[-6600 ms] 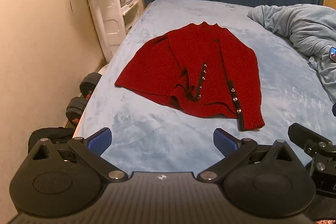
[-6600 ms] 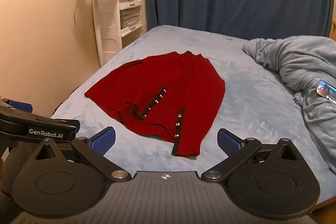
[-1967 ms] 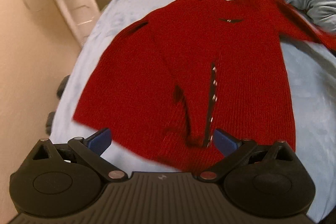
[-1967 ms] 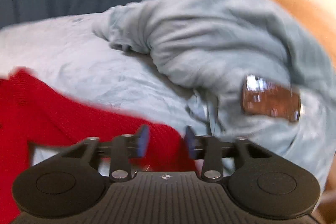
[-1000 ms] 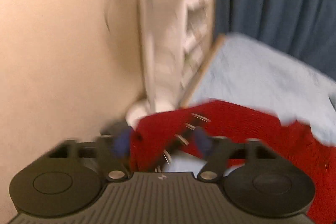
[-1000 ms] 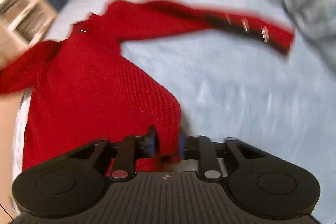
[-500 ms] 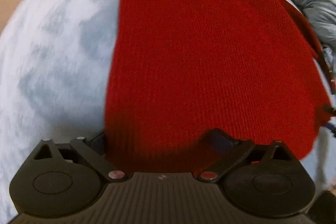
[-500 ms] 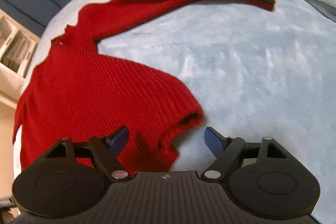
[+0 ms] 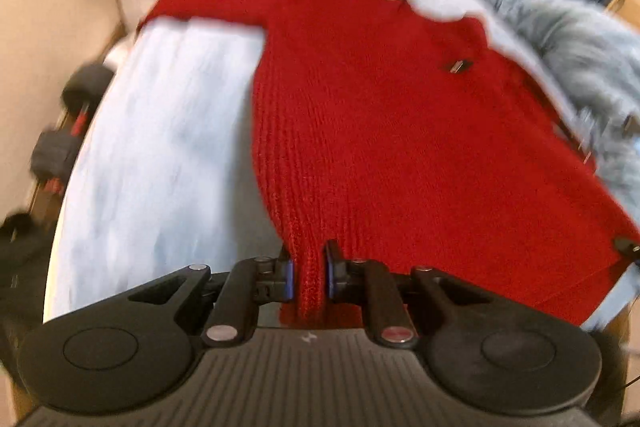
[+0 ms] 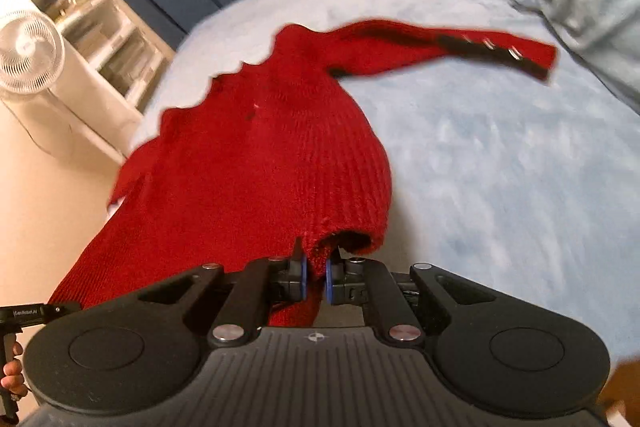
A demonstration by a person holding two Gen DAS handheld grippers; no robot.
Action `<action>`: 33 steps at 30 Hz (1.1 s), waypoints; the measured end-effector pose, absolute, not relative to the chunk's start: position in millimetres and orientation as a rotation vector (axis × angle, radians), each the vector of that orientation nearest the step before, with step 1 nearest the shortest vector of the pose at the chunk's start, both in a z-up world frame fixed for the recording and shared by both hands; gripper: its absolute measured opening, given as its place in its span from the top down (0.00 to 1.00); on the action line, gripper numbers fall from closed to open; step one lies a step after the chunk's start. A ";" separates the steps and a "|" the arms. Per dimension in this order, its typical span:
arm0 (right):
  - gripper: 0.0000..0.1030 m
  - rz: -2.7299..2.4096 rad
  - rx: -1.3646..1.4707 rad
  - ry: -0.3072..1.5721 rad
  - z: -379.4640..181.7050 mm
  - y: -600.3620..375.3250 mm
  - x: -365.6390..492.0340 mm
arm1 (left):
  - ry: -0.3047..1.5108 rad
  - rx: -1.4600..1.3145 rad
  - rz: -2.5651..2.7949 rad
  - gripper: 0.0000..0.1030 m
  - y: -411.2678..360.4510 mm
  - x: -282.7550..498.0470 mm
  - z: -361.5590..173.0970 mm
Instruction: Fold small clothes
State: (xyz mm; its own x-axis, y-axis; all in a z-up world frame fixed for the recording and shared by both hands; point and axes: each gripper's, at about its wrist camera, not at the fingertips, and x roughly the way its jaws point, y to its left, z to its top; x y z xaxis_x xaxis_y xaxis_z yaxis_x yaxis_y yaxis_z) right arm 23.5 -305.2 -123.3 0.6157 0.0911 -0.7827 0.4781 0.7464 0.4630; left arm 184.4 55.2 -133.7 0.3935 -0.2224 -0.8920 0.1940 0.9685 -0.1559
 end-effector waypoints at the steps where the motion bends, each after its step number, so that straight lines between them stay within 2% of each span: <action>1: 0.90 -0.268 0.722 0.962 -140.8 -301.2 22.1 | 1.169 -0.008 -0.250 0.83 59.2 177.0 -152.8; 2: 0.88 -0.302 0.705 1.051 -157.5 -296.3 21.9 | 1.196 0.021 -0.228 0.75 60.1 174.8 -168.6; 4: 0.70 -0.432 0.592 1.228 -182.8 -287.9 25.8 | 1.230 0.072 -0.138 0.48 66.7 174.6 -190.1; 5: 0.66 -0.475 0.552 1.242 -184.0 -286.7 25.7 | 1.211 0.073 -0.113 0.26 71.0 174.8 -190.3; 6: 0.55 -0.488 0.537 1.209 -178.2 -287.5 25.9 | 1.176 0.066 -0.088 0.14 76.5 176.0 -185.5; 7: 0.45 -0.491 0.529 1.160 -168.0 -288.8 28.5 | 1.141 0.060 -0.082 0.13 81.5 178.9 -179.7; 9: 0.40 -0.484 0.505 1.070 -148.1 -289.9 39.3 | 1.069 0.062 -0.088 0.13 88.1 193.6 -165.4; 13: 0.40 -0.330 0.446 0.969 -138.1 -276.2 96.3 | 1.069 0.050 -0.104 0.13 79.1 232.5 -172.0; 15: 0.40 -0.267 0.446 1.019 -156.7 -264.9 125.9 | 1.134 0.062 -0.137 0.13 68.5 243.9 -188.1; 17: 0.43 -0.284 0.444 1.119 -183.9 -260.2 148.9 | 1.114 0.017 -0.142 0.13 72.6 264.1 -192.7; 22: 0.44 -0.336 0.553 1.091 -187.9 -274.3 145.1 | 0.909 -0.415 -0.016 0.13 138.4 377.5 -177.7; 26: 0.44 -0.402 0.600 1.078 -193.8 -287.7 139.4 | 0.985 -0.690 0.041 0.13 170.3 473.5 -211.6; 31: 0.44 -0.381 0.581 1.096 -206.6 -296.2 140.7 | 0.915 -0.858 0.075 0.14 184.2 518.5 -238.3; 32: 0.44 -0.372 0.570 1.099 -209.3 -297.1 142.0 | 0.902 -0.857 0.106 0.19 184.8 525.2 -239.1; 33: 0.44 -0.366 0.557 1.100 -211.9 -297.7 143.7 | 0.890 -0.847 0.138 0.44 185.7 530.8 -239.1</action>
State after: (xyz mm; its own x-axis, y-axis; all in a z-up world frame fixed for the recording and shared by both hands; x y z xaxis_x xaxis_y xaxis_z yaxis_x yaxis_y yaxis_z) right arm 143.7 -297.7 -211.9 0.4154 -0.0067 -0.9096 0.5396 0.8069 0.2405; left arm 530.8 185.7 -239.1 0.6435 -0.2260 -0.7313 -0.4364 0.6766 -0.5931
